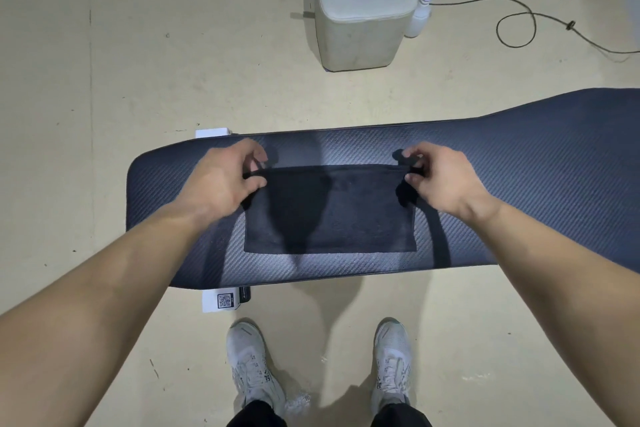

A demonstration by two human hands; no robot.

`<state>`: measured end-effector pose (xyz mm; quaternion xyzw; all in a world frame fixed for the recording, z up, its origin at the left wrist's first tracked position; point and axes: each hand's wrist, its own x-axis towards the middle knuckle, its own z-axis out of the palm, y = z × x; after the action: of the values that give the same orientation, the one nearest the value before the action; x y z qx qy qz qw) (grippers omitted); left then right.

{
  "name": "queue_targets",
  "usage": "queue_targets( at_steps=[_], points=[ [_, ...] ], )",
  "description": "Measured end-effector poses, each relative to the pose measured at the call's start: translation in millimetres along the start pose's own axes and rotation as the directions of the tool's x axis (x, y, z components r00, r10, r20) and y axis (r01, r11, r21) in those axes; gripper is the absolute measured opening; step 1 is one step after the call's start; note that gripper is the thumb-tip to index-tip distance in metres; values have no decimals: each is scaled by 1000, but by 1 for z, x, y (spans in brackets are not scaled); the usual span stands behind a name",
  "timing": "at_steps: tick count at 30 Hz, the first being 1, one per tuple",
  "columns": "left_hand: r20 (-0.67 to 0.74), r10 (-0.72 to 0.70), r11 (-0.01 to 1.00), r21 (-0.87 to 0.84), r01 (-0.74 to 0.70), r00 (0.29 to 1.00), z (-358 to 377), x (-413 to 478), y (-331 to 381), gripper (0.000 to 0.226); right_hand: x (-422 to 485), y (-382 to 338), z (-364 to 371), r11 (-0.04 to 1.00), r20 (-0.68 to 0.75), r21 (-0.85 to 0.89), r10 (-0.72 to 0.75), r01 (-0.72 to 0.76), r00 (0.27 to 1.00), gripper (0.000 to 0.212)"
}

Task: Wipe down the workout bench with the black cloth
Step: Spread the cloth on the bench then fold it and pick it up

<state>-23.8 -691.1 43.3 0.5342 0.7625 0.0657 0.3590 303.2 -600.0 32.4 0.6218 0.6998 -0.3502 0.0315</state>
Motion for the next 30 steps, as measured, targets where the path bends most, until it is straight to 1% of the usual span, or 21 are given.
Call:
queue_targets(
  at_steps=[3, 5, 8, 10, 12, 14, 16, 17, 18, 19, 20, 21, 22, 23, 24, 25, 26, 27, 28, 29, 30],
  points=[
    [-18, 47, 992, 117, -45, 999, -13, -1, 0, 13, 5, -6, -14, 999, -4, -39, -26, 26, 1000, 15],
    [-131, 97, 986, 146, -78, 987, -27, -2, 5, 13, 6, -19, -28, 999, -58, -11, -49, 48, 997, 14],
    [-325, 192, 974, 176, -140, 926, -50, -7, 14, 13, 2, -36, -48, 993, -181, 69, -85, 99, 980, 14],
    [-372, 236, 966, 194, -174, 898, -57, -16, 18, 13, -4, -43, -55, 988, -237, 87, -107, 131, 966, 14],
    [-361, 264, 958, 205, -200, 894, -52, -26, 15, 14, -12, -43, -52, 984, -261, 66, -143, 165, 955, 16],
    [-306, 269, 954, 218, -208, 913, -36, -38, 5, 15, -23, -36, -39, 984, -247, 41, -160, 175, 956, 17],
    [-211, 208, 956, 251, -152, 955, -14, -51, -7, 18, -34, -20, -18, 989, -190, 56, -122, 135, 974, 18],
    [-162, 161, 949, 296, -108, 974, 1, -58, -13, 20, -40, -11, -4, 993, -153, 54, -100, 110, 983, 18],
    [-130, 125, 935, 346, -74, 984, 15, -64, -19, 23, -44, -3, 10, 995, -118, 52, -79, 85, 990, 18],
    [-121, 102, 932, 360, -52, 987, 29, -71, -24, 23, -51, 5, 25, 997, -85, 55, -51, 56, 995, 18],
    [-146, 86, 952, 302, -38, 986, 41, -77, -28, 22, -57, 10, 37, 997, -58, 71, -12, 17, 998, 18],
    [-194, 58, 985, 173, -24, 979, 54, -82, -30, 17, -64, 14, 48, 995, -40, 91, 29, -26, 999, 19],
    [-245, -9, 1000, 9, 11, 969, 61, -85, -29, 10, -70, 17, 56, 992, -26, 107, 72, -68, 997, 20],
    [-274, -116, 983, -167, 71, 955, 67, -89, -28, 6, -77, 19, 65, 988, -14, 107, 109, -107, 994, 21],
    [-276, -240, 930, -341, 138, 931, 70, -90, -24, 4, -82, 19, 68, 987, -4, 83, 139, -138, 990, 22],
    [-259, -353, 855, -480, 197, 899, 70, -93, -19, 1, -86, 15, 70, 985, 7, 34, 167, -167, 986, 23],
    [-255, -430, 788, -574, 222, 866, 70, -95, -13, 1, -89, 9, 69, 980, 4, -39, 194, -193, 981, 25],
    [-275, -468, 755, -618, 219, 840, 70, -97, -6, 4, -90, 1, 67, 972, -18, -121, 201, -202, 979, 28],
    [-302, -479, 747, -633, 203, 824, 68, -98, 2, 5, -90, -9, 63, 968, -52, -168, 181, -187, 982, 30],
    [-324, -472, 751, -635, 181, 820, 67, -99, 10, 6, -90, -22, 61, 975, -85, -168, 134, -147, 987, 32],
    [-341, -449, 761, -630, 154, 826, 66, -100, 19, 8, -89, -35, 58, 990, -92, -107, 80, -90, 993, 31]
  ],
)
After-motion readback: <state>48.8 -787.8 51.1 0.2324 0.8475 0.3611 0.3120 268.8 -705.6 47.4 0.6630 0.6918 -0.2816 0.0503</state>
